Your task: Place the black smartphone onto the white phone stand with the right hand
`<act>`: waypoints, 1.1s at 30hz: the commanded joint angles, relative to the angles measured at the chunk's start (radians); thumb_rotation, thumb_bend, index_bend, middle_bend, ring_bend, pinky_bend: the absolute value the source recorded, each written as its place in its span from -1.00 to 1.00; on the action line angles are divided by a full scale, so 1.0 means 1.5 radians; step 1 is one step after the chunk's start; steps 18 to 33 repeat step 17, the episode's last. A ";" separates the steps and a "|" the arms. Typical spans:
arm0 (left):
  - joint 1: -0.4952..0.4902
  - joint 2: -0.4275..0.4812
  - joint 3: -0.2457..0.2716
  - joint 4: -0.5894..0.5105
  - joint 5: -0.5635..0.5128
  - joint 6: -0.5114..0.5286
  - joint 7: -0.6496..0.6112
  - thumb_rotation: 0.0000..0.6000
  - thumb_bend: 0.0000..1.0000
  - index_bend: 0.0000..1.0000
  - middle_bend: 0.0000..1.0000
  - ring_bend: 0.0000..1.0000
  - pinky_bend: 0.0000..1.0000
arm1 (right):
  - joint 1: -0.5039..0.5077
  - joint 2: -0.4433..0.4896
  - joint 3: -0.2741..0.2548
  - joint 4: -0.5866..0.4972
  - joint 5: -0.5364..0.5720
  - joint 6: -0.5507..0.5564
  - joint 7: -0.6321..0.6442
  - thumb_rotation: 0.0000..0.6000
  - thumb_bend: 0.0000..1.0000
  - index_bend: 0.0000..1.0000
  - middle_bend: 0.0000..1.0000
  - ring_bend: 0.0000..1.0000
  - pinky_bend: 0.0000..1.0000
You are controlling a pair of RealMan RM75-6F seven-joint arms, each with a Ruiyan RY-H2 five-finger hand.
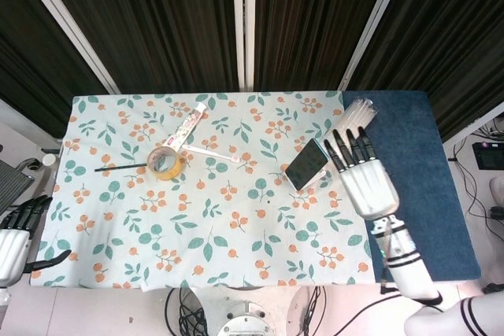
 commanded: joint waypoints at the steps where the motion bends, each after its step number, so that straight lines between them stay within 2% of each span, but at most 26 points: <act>1: -0.005 0.004 -0.003 -0.020 0.002 -0.003 0.028 0.52 -0.85 -0.82 -0.82 -0.80 -0.57 | -0.290 0.034 -0.086 0.294 -0.131 0.128 0.441 1.00 -0.83 -1.00 -1.00 -1.00 -1.00; 7: -0.013 0.001 -0.008 -0.036 -0.002 -0.013 0.066 0.51 -0.85 -0.82 -0.82 -0.80 -0.57 | -0.421 -0.060 -0.033 0.539 -0.107 0.067 0.785 1.00 -0.77 -1.00 -1.00 -1.00 -1.00; 11: -0.015 -0.004 -0.012 -0.038 -0.005 -0.014 0.075 0.51 -0.85 -0.82 -0.82 -0.80 -0.57 | -0.467 -0.130 0.006 0.678 -0.106 0.026 0.876 1.00 -0.69 -1.00 -1.00 -1.00 -1.00; 13: -0.015 -0.004 -0.012 -0.038 -0.006 -0.016 0.077 0.51 -0.85 -0.82 -0.82 -0.80 -0.57 | -0.475 -0.150 0.022 0.713 -0.111 0.014 0.891 1.00 -0.66 -1.00 -1.00 -1.00 -1.00; 17: -0.014 -0.006 -0.014 -0.034 -0.010 -0.014 0.076 0.51 -0.85 -0.82 -0.82 -0.80 -0.57 | -0.479 -0.163 0.053 0.736 -0.132 0.001 0.893 1.00 -0.65 -1.00 -1.00 -1.00 -1.00; 33: -0.014 -0.006 -0.014 -0.034 -0.010 -0.014 0.076 0.51 -0.85 -0.82 -0.82 -0.80 -0.57 | -0.479 -0.163 0.053 0.736 -0.132 0.001 0.893 1.00 -0.65 -1.00 -1.00 -1.00 -1.00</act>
